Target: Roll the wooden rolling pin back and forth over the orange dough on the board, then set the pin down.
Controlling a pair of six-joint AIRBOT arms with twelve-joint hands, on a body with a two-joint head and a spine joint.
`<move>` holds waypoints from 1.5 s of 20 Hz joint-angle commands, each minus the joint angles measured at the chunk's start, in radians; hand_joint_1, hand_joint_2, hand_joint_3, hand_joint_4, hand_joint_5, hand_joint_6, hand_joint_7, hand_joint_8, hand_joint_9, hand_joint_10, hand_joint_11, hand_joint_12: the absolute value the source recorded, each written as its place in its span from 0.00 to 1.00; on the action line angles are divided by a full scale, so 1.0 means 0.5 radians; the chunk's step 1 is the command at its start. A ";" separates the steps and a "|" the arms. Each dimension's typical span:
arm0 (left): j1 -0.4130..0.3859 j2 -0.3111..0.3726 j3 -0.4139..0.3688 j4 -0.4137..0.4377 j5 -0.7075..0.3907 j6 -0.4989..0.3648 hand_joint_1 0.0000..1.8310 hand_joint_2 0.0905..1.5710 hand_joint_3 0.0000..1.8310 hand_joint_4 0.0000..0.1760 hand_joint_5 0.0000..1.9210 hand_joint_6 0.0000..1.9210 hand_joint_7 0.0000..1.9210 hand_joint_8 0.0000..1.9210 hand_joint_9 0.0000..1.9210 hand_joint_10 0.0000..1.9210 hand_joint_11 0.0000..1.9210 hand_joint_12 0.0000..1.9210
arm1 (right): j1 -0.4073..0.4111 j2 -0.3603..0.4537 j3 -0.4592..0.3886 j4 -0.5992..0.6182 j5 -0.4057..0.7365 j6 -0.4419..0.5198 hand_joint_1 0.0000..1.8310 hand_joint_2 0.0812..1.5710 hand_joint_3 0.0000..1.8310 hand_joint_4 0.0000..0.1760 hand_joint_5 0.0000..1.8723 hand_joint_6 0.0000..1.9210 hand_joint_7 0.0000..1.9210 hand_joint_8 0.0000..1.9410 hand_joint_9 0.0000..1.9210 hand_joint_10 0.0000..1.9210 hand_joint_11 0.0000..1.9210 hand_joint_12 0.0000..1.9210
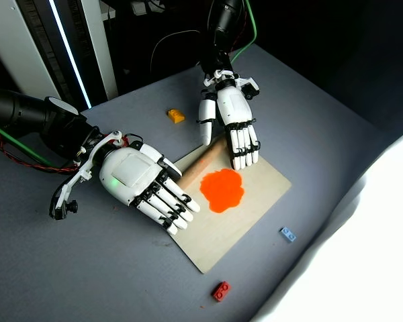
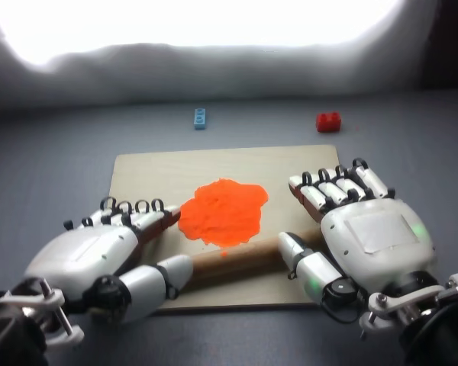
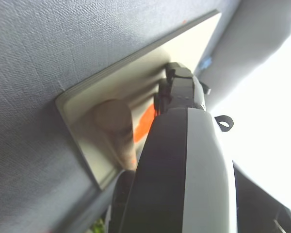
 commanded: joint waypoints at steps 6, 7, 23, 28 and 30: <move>-0.171 0.147 -0.008 0.239 -0.194 -0.006 0.00 0.92 0.00 0.00 0.11 0.00 0.13 0.00 0.13 0.01 0.00 0.20 | 0.051 0.080 -0.052 -0.166 -0.173 0.004 0.00 0.90 0.00 0.00 0.19 0.00 0.20 0.00 0.17 0.00 0.00 0.49; -0.205 0.170 -0.012 0.274 -0.190 -0.007 0.00 0.92 0.00 0.00 0.10 0.00 0.13 0.00 0.12 0.00 0.00 0.20 | 0.061 0.102 -0.076 -0.166 -0.172 0.004 0.00 0.90 0.00 0.00 0.19 0.00 0.20 0.00 0.17 0.00 0.00 0.50; -0.800 0.658 -0.252 1.344 0.720 -0.279 0.08 0.96 0.00 0.00 0.37 0.62 0.39 0.79 0.35 0.90 0.24 1.00 | 0.369 0.727 -0.371 -0.326 0.214 0.158 0.25 0.83 0.00 0.00 0.46 0.60 0.48 0.70 0.41 0.83 0.29 1.00; -0.993 0.697 -0.294 1.442 0.886 -0.277 0.17 0.96 0.00 0.00 0.40 0.91 0.49 0.93 0.48 1.00 0.39 1.00 | 0.514 0.902 -0.443 -0.326 0.384 0.160 0.21 0.89 0.01 0.00 0.52 0.84 0.58 0.85 0.56 0.98 0.51 1.00; -1.061 0.708 -0.315 1.479 0.973 -0.275 0.17 0.97 0.00 0.00 0.40 0.95 0.51 0.97 0.51 1.00 0.40 1.00 | 0.564 0.982 -0.455 -0.326 0.533 0.203 0.24 0.91 0.01 0.00 0.52 0.88 0.59 0.88 0.58 1.00 0.52 1.00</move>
